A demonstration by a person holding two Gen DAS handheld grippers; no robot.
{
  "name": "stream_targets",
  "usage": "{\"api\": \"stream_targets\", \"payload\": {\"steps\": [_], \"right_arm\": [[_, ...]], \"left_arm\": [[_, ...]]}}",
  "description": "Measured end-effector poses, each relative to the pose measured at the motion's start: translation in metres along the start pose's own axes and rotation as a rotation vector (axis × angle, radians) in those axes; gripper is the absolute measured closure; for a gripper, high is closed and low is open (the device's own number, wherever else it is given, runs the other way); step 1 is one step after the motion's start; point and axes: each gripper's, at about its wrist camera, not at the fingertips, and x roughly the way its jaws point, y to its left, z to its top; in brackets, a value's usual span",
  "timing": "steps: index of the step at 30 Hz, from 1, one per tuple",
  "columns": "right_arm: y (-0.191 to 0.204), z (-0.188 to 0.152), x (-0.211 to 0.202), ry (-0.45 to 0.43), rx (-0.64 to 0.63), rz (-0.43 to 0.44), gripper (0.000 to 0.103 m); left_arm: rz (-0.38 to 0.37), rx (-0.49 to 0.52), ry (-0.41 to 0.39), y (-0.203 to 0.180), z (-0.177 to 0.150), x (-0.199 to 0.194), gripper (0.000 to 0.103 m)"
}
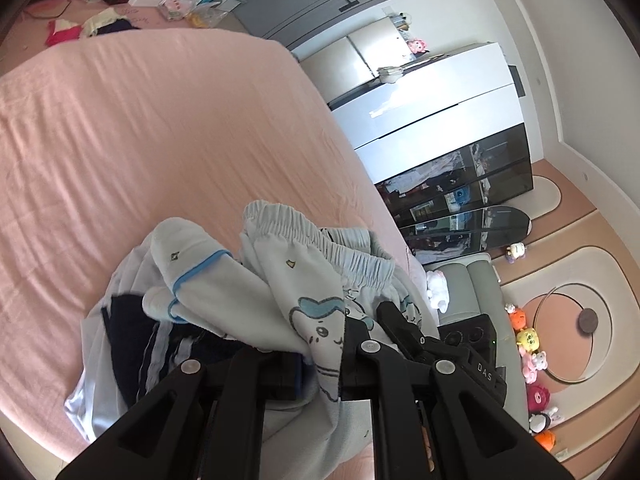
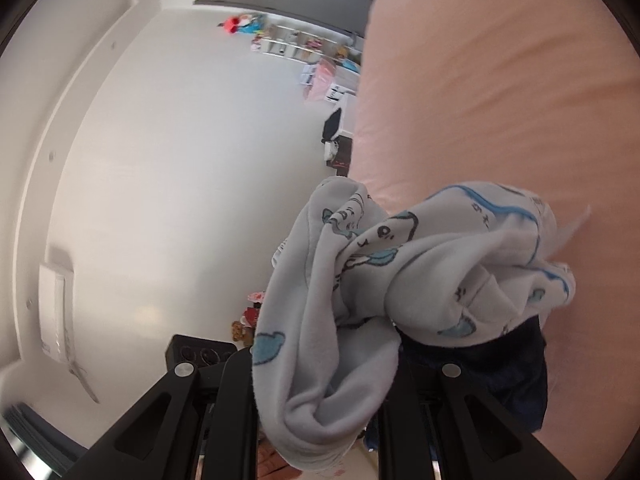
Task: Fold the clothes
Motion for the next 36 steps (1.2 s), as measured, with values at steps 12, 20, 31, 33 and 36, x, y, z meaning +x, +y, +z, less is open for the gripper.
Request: {"api": "stream_targets", "payload": {"steps": [12, 20, 31, 33, 36], "right_arm": [[-0.03, 0.005, -0.001, 0.013, 0.081, 0.016, 0.089], [-0.071, -0.048, 0.003, 0.088, 0.183, 0.016, 0.087], [-0.087, -0.07, 0.007, 0.101, 0.192, -0.04, 0.087], [-0.09, -0.072, 0.008, 0.098, 0.191, -0.043, 0.087], [-0.105, -0.076, 0.011, 0.092, 0.243, -0.025, 0.086]], "left_arm": [[0.039, 0.038, 0.089, 0.014, 0.003, 0.029, 0.094], [0.063, 0.006, 0.177, 0.049, -0.019, 0.018, 0.094], [0.091, 0.011, 0.205, 0.06, -0.039, 0.013, 0.094], [0.096, 0.014, 0.204, 0.062, -0.042, 0.013, 0.093], [0.101, -0.009, 0.21, 0.069, -0.045, 0.016, 0.093]]}}
